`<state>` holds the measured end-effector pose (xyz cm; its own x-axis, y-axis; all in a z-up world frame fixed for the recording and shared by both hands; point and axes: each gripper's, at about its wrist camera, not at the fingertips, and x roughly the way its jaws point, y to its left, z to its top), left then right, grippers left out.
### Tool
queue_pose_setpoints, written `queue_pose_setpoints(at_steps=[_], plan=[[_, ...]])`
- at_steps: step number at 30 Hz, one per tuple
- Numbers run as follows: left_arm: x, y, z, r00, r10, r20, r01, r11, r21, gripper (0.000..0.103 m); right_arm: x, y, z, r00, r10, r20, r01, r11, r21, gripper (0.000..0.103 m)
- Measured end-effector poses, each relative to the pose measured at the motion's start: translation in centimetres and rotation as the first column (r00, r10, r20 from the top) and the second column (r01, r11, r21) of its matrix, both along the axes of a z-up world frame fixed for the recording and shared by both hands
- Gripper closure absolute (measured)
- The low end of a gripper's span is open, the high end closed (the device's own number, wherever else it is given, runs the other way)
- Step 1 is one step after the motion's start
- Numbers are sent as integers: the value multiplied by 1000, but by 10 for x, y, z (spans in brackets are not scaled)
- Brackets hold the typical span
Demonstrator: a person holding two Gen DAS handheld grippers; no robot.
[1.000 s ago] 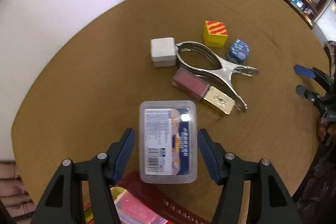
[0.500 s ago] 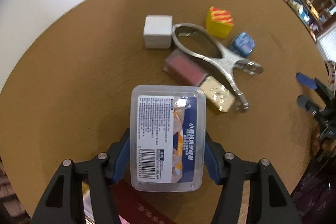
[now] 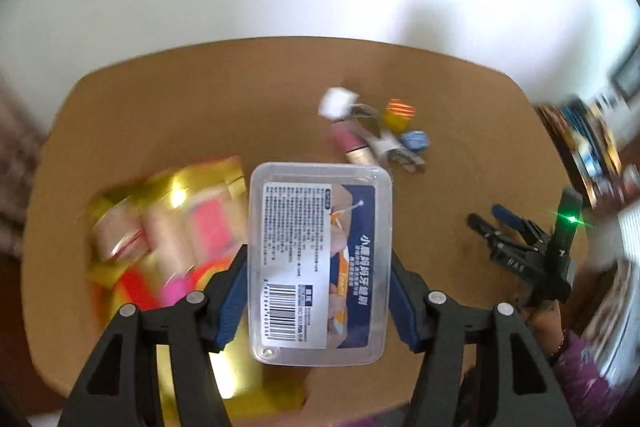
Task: Organize rigid objects
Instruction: 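Carry the clear case into the tin and open the left tool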
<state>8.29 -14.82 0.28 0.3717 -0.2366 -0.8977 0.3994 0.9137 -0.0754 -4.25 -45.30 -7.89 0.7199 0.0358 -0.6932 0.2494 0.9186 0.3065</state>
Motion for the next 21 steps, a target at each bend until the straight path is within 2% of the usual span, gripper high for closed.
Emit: queue_pose_setpoints(at_steps=[1,3,5,7,11,14,21], plan=[[-2,-5,1,1000,27,6,-27,1000,2,41,1,0,0,1000,1,0,-1,1000,1,18],[-6,29,11,992,129,-2,-129,992,9,41,0,0,0,1000,-1,1,1,1000,2,18],[-7,60,15,985,172,-17,-172,985,19,41,5,3,0,1000,1,0,-1,1000,-3,18],[-16,83,7,973,232,-4,-231,971,69,41,4,4,0,1000,1,1,-1,1000,-4,18],[-23,106,-9,965,261,15,-261,959,112,41,5,5,-1,1000,0,0,0,1000,-6,18],[-18,105,-24,968,249,26,-250,959,133,41,5,6,-1,1000,-2,-3,2,1000,-13,18],[1,110,-74,963,269,-32,-262,955,142,40,8,7,-2,1000,2,-14,-3,1000,-29,16]])
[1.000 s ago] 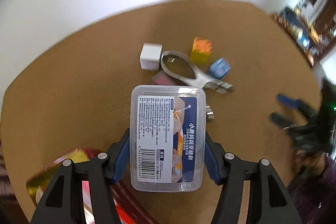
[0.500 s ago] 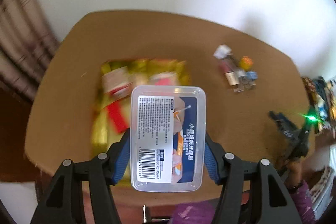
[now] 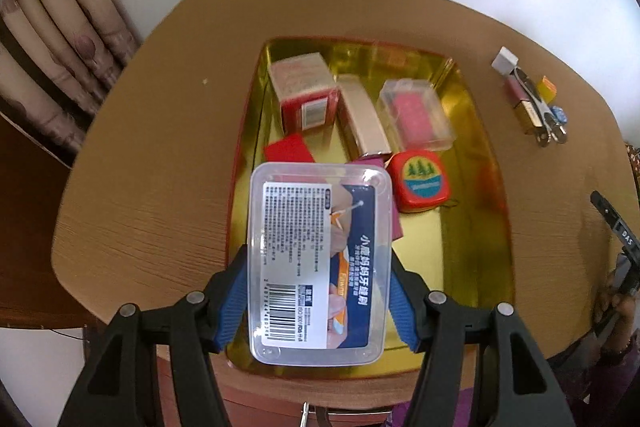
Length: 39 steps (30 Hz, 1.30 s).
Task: Organize rigid objects
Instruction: 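Carry the clear case into the tin and open the left tool, then move the right tool to the yellow-red striped cube and grasp it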
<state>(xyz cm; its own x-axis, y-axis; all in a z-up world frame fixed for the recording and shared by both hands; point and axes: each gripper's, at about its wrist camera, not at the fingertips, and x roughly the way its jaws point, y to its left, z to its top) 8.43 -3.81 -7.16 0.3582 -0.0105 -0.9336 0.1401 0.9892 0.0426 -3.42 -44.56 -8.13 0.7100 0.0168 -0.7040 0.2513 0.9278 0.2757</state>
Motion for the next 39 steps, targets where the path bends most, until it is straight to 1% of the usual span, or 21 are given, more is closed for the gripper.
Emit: queue_pose_setpoints(at_steps=[3,6,9,12,16,20,23,25,26,27,28,29,30,32,34,37,39], plan=[[0,0,-4,999,-13,37,12,1000,26,40,3,3,-1,1000,5,-8,-5,1000,-11,15],[-2,-4,-7,999,-20,43,18,999,45,40,4,4,-2,1000,6,-12,-6,1000,-18,14],[-5,-5,-11,999,-30,21,29,999,17,40,5,5,-2,1000,6,-15,-7,1000,-23,14],[-8,-1,-14,1000,-2,16,1,1000,22,40,4,4,-2,1000,6,-16,-7,1000,-25,13],[-8,6,-17,1000,22,-7,-22,1000,-9,40,4,5,-3,1000,8,-18,-9,1000,-28,12],[-11,4,-14,1000,21,-10,-21,1000,18,40,4,5,-3,1000,11,-20,-11,999,-32,12],[-12,-2,-10,1000,-10,-1,10,998,60,40,4,5,-3,1000,10,-20,-11,999,-32,12],[-14,-5,-4,999,-37,22,36,998,55,40,2,5,-3,1000,9,-21,-9,999,-34,12],[-15,-6,-1,999,-35,41,32,996,78,38,2,5,-3,1000,9,-21,-9,999,-35,12],[-14,-6,-1,999,-31,40,27,995,98,36,2,5,-3,1000,9,-22,-10,999,-35,12],[-12,-6,-3,999,-27,26,24,994,103,36,2,5,-3,1000,9,-22,-10,999,-35,12],[-12,-4,-3,1000,-21,16,20,996,87,36,2,5,-3,1000,8,-22,-9,999,-37,12],[-14,-3,0,1000,-18,25,16,998,62,36,2,5,-4,1000,8,-23,-9,999,-38,12],[-25,-3,12,996,-16,93,12,999,39,36,3,5,-4,1000,9,-23,-9,999,-39,12],[-38,-6,24,986,-1,166,-3,1000,25,36,4,5,-4,1000,8,-23,-9,999,-41,12],[-68,-12,45,954,36,297,-30,999,-26,36,5,7,-4,1000,9,-30,-10,999,-54,12],[-89,-20,53,931,66,358,-49,997,-55,36,6,8,-4,999,8,-33,-10,998,-59,12]])
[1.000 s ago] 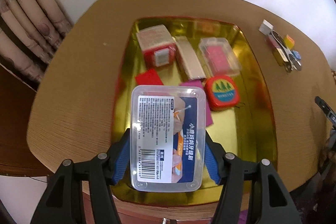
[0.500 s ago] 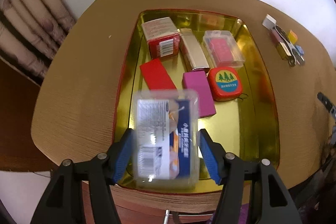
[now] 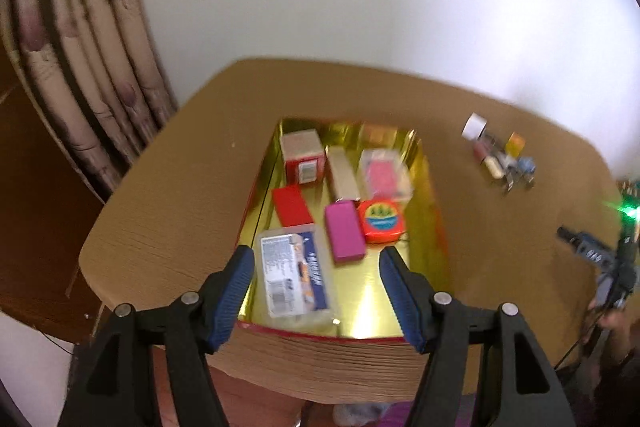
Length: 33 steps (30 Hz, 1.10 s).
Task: Organize rigid objects
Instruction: 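Move the right tool to the yellow-red striped cube and grasp it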
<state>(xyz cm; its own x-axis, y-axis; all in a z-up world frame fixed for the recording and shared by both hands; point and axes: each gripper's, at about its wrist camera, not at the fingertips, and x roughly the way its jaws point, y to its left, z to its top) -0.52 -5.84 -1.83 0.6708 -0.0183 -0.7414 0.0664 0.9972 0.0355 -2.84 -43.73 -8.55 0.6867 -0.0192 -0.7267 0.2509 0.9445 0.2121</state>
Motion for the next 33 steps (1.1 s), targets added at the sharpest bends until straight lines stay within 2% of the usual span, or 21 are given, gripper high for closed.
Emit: queue_pose_setpoints(at_steps=[3,6,9,12,13,14,15,18,21,27,30,33], plan=[[-23,-10,2,998,12,64,-10,999,-41,36,0,1,0,1000,0,-3,0,1000,-7,12],[-37,-18,-1,994,-20,104,28,996,-80,36,3,3,0,1000,1,-11,-1,1000,-20,12],[-43,-25,-6,991,-12,136,17,999,-35,36,7,6,-1,1000,2,-20,-3,999,-36,12],[-42,-21,-11,992,-3,122,10,999,-51,36,10,7,-1,1000,2,-29,-3,999,-45,13],[-41,-19,-13,993,1,121,6,999,-52,36,12,8,1,999,3,-38,-5,998,-58,22],[-41,-18,-14,992,5,123,1,999,-46,36,12,10,3,999,10,-38,-13,998,-61,37],[-41,-17,-15,991,16,129,-12,999,-31,36,16,10,8,999,22,-40,-24,998,-50,42],[-41,-16,-16,990,21,136,-17,999,-30,36,34,3,26,998,20,-53,-19,999,31,44],[-41,-17,-16,991,19,135,-16,1000,-23,36,60,1,45,998,28,-53,-24,997,68,44],[-38,-19,-19,991,10,135,-11,1000,4,36,123,10,70,993,99,-68,-100,995,-24,42],[-31,-17,-24,995,15,99,-15,1000,-4,36,154,16,73,981,155,-117,-172,973,-155,40],[-25,-11,-28,997,31,71,-29,999,-32,36,176,17,71,956,245,-159,-276,939,-208,40]])
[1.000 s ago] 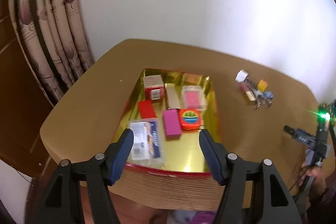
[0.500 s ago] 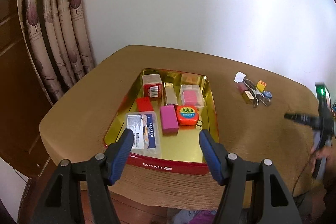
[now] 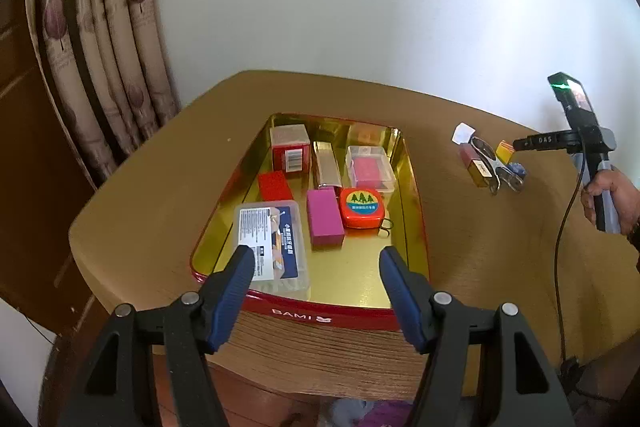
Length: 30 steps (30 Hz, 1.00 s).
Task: Organize rigid objects
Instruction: 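Move the right tool to the yellow-red striped cube and grasp it, then lower the striped cube into the tin and open the right tool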
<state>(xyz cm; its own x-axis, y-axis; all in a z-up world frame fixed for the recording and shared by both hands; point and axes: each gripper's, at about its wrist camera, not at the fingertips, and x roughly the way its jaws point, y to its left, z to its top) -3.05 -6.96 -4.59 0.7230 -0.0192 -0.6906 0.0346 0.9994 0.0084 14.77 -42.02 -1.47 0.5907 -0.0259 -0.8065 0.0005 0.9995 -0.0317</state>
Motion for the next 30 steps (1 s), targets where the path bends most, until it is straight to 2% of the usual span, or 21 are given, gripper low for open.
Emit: queue_pose_setpoints(at_steps=[3,5,8,10,12,15,16,17,18,19,24,27,30], plan=[[3,4,-2,1000,20,-11,-20,1000,-11,36,18,-1,-6,997,56,-47,-58,997,-58,41],[3,5,-1,1000,29,-5,-29,999,-16,36,28,-3,-9,991,112,-73,-113,993,-11,40],[3,5,0,999,35,10,-35,999,-7,36,35,-1,-16,981,161,-109,-165,986,-31,40],[3,3,0,999,33,13,-33,999,7,36,39,-1,-19,970,203,-133,-205,979,3,40],[5,2,-2,999,31,8,-31,999,16,36,42,0,-22,967,214,-141,-219,976,-22,40],[8,2,-6,1000,29,-12,-29,999,19,36,58,-5,-25,958,243,-152,-245,969,6,43],[9,2,-7,999,30,-18,-30,999,18,36,62,-4,-27,956,247,-159,-250,968,-1,48],[9,2,-7,999,34,-22,-33,999,15,36,65,-2,-29,952,254,-169,-258,966,1,64],[9,3,-7,999,39,-21,-39,999,14,36,68,0,-30,947,265,-182,-268,963,10,71],[9,4,-6,999,46,-20,-45,999,14,36,68,2,-30,948,266,-175,-270,963,2,76],[10,17,-1,994,112,-9,-112,994,-3,36,60,-3,-8,972,216,-93,-218,976,-12,76],[10,28,2,988,151,-14,-152,988,-35,36,47,-11,19,985,174,-21,-173,984,45,76],[10,36,4,982,190,-20,-190,981,-35,36,17,5,59,978,198,66,-204,972,115,76]])
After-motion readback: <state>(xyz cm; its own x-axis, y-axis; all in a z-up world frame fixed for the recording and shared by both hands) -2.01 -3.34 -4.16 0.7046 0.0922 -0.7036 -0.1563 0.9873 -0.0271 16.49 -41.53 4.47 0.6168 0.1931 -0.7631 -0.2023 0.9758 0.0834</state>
